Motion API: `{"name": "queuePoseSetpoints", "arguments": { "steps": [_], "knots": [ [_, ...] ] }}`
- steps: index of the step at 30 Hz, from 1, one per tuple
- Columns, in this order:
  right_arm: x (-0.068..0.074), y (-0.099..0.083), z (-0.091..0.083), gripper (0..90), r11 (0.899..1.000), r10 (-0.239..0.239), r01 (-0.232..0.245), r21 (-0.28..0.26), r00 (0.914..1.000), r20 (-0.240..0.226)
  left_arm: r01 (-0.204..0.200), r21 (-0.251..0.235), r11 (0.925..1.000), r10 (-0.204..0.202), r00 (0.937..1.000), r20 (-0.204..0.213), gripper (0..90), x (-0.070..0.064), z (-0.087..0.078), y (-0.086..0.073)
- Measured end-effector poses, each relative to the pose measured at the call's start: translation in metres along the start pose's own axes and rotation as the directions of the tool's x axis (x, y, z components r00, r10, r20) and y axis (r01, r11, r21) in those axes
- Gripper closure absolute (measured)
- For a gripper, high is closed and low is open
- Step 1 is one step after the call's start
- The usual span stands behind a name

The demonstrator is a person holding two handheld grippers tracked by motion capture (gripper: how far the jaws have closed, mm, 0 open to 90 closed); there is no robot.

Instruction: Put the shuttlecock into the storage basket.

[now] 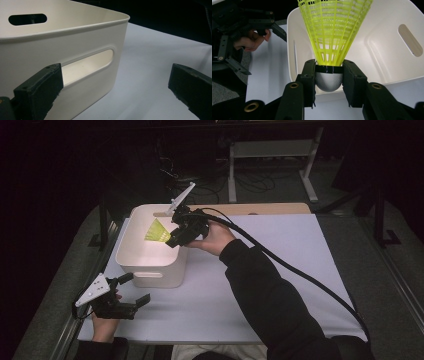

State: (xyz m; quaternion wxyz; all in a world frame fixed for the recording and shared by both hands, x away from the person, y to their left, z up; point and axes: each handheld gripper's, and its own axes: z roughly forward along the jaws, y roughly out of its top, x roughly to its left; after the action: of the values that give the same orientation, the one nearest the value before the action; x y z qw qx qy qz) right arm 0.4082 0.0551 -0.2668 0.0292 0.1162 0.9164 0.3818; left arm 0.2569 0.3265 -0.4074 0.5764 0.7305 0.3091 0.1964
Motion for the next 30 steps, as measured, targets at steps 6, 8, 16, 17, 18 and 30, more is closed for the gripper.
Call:
{"name": "queuePoseSetpoints", "arguments": {
  "steps": [6,8,16,17,18,30],
  "knots": [
    [-0.002,-0.001,0.007,63.3,1.000,0.003,-0.003,0.003,1.0000,-0.007,0.000,0.000,1.0000,0.000,1.0000,0.000,0.0,0.000,0.000,0.000],
    [-0.003,-0.001,0.009,63.2,1.000,0.006,-0.006,0.002,1.0000,-0.008,0.000,0.000,1.0000,0.000,1.0000,0.000,0.0,0.000,0.000,0.000],
    [-0.005,-0.003,0.016,63.2,1.000,0.013,-0.013,-0.007,0.9997,-0.019,0.000,0.003,1.0000,0.000,1.0000,0.002,0.0,0.000,0.000,0.000],
    [-0.005,-0.003,0.017,63.2,1.000,0.015,-0.015,-0.006,0.9997,-0.021,-0.001,0.003,1.0000,0.001,1.0000,0.002,0.0,0.000,0.000,0.000],
    [-0.005,-0.003,0.018,63.2,1.000,0.017,-0.017,-0.011,0.9995,-0.025,0.000,0.002,1.0000,0.000,1.0000,0.002,0.0,0.000,0.000,0.000],
    [-0.010,-0.007,0.036,63.2,0.999,0.033,-0.034,-0.020,0.9984,-0.046,-0.001,0.001,1.0000,0.001,1.0000,0.002,0.0,0.000,0.000,0.000]
  ]
}}
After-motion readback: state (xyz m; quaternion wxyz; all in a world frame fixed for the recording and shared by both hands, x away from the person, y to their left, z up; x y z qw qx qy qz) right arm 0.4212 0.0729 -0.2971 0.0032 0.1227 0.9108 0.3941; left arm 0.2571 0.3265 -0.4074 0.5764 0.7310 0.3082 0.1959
